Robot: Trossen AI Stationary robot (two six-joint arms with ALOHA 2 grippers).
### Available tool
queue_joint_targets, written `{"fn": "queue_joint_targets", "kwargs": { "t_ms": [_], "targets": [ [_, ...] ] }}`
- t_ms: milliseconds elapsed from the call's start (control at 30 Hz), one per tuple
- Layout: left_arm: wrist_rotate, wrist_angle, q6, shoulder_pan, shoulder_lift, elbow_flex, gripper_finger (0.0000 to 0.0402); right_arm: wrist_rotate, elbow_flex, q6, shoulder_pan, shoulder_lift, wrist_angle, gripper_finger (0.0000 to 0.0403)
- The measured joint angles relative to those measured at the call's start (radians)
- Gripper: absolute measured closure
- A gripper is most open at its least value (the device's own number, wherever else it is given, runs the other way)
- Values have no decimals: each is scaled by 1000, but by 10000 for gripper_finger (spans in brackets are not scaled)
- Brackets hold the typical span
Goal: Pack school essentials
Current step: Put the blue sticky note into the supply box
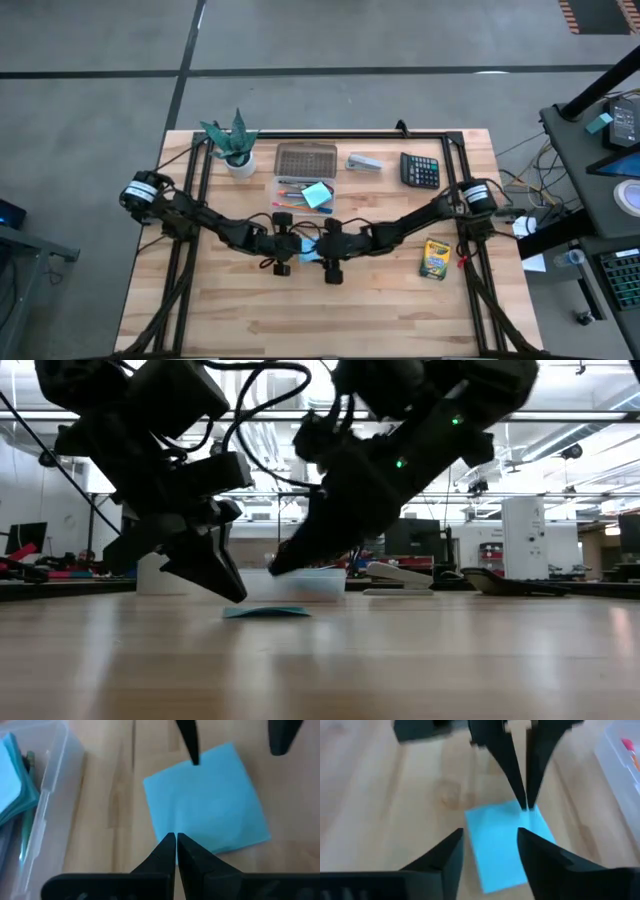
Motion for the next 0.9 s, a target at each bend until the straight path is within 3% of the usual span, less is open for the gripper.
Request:
{"fn": "queue_joint_targets", "kwargs": {
  "t_ms": [167,367,900],
  "targets": [
    [-4,10,0,11,1,-5,401,15,78,-44,-2,56,-104,179],
    [-3,8,-6,12,4,-13,401,11,106,-56,-6,102,-110,153],
    [138,29,-42,15,4,-15,402,54,103,-68,-30,123,-87,185]
  ]
}}
